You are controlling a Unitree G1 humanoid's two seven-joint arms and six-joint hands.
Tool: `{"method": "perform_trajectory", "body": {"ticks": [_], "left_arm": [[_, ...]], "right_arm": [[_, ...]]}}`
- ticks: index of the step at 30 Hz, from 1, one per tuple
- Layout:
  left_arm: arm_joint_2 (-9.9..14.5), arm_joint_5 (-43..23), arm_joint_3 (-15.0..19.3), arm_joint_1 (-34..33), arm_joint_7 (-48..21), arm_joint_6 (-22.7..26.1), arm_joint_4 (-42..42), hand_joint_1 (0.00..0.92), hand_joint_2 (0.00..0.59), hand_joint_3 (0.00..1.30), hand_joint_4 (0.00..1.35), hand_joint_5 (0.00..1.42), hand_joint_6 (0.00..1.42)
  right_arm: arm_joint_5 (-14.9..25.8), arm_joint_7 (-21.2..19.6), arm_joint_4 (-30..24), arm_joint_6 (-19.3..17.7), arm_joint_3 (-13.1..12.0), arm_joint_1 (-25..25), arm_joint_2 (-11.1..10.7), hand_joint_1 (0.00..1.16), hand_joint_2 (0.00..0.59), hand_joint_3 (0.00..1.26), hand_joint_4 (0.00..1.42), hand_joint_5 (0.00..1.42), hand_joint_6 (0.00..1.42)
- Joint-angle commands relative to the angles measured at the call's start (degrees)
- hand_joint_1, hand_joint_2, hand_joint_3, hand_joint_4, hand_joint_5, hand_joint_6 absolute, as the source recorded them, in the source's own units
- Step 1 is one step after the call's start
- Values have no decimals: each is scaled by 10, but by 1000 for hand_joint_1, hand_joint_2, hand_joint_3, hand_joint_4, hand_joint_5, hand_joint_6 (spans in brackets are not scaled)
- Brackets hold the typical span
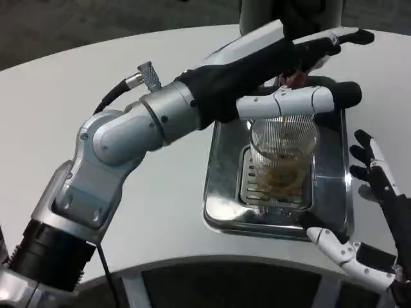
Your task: Grasp the cup under the faucet to collect the drink, then remove the cup.
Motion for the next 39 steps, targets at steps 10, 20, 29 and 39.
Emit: {"method": "perform_trajectory", "body": {"ticks": [10, 20, 29, 39], "left_arm": [[19, 20, -10, 7, -17, 3, 31, 0, 80, 117, 0, 60, 90], [25, 17, -6, 4, -21, -6, 39, 0, 80, 117, 0, 60, 90], [31, 16, -3, -2, -27, -13, 52, 0, 80, 118, 0, 67, 92], [35, 15, -2, -6, -30, -19, 61, 0, 80, 118, 0, 71, 103]], "right_arm": [[71, -34, 150, -89, -10, -89, -6, 701, 251, 25, 88, 136, 144], [96, -44, 232, -143, -12, -138, -17, 686, 237, 45, 100, 158, 169], [106, -42, 279, -155, -12, -180, -25, 682, 236, 48, 102, 172, 176], [115, -38, 322, -162, -10, -221, -37, 729, 228, 40, 112, 184, 197]]}}
